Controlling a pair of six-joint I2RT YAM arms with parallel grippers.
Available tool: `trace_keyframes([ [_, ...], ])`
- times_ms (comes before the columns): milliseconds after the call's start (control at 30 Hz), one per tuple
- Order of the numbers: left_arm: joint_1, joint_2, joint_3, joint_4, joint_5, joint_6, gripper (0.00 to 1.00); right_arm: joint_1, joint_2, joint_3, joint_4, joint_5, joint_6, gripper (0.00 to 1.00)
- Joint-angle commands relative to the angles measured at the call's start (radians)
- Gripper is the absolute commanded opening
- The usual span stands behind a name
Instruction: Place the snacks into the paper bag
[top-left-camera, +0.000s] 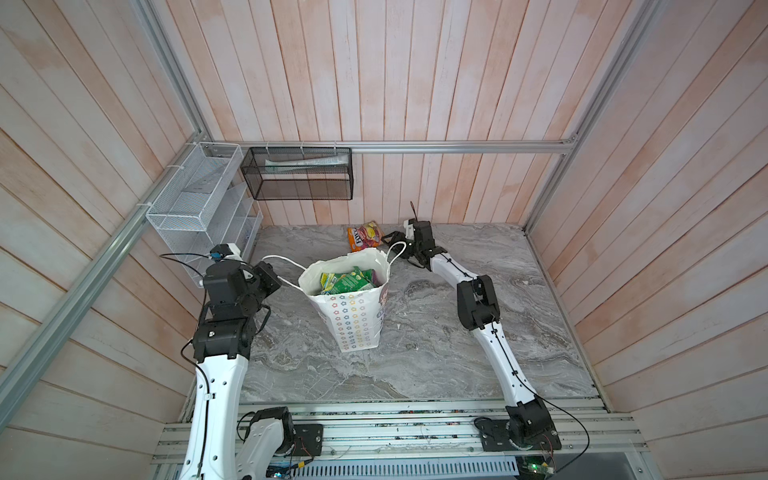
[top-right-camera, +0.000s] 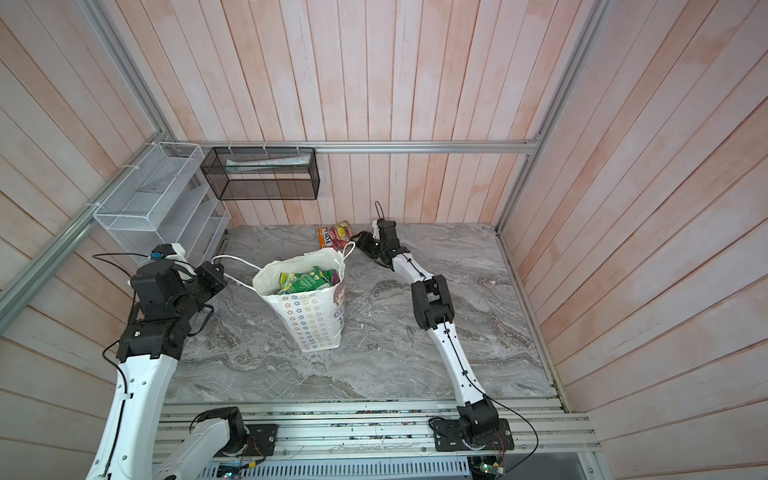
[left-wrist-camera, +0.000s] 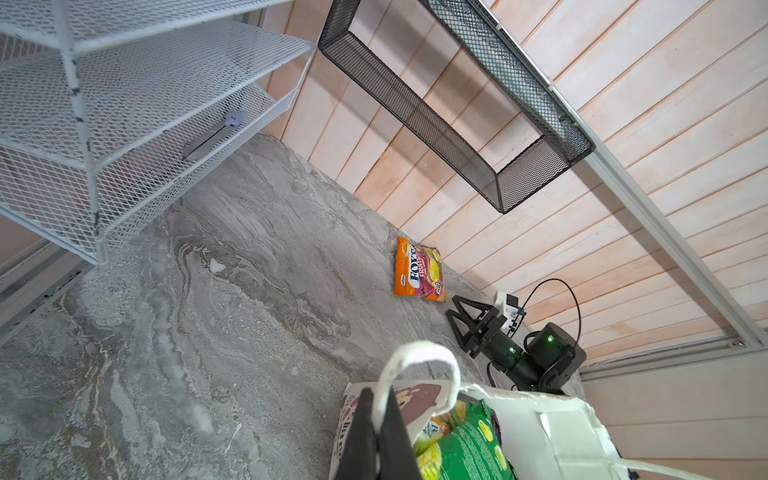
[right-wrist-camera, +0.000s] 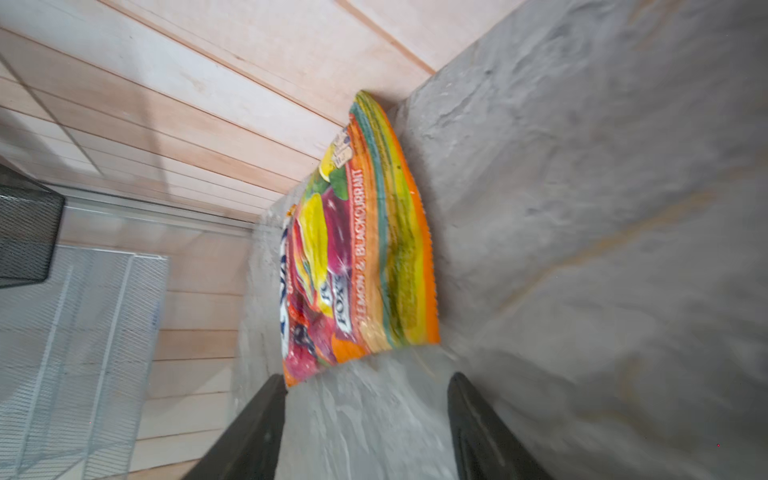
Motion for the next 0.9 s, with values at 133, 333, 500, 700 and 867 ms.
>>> trace_keyframes([
  [133, 0.014, 0.007, -0.027, 0.106, 0.098, 0.019, 0.0, -0.034, -0.697, -0.5, -0.044, 0.225, -0.253, 0.73],
  [333, 0.014, 0.023, -0.052, 0.172, 0.203, 0.006, 0.0, -0.014, -1.171, -0.924, -0.005, 0.196, -0.267, 0.87],
  [500, 0.013, 0.039, -0.072, 0.224, 0.28, -0.023, 0.0, 0.165, -1.423, -1.066, -0.113, 0.346, -0.341, 0.9],
  [700, 0.004, 0.038, -0.074, 0.237, 0.306, -0.03, 0.0, 0.365, -1.489, -1.079, -0.174, 0.515, -0.36, 0.92],
  [867, -0.009, 0.018, -0.075, 0.232, 0.277, -0.017, 0.0, 0.394, -1.411, -1.049, -0.158, 0.509, -0.338, 0.78],
])
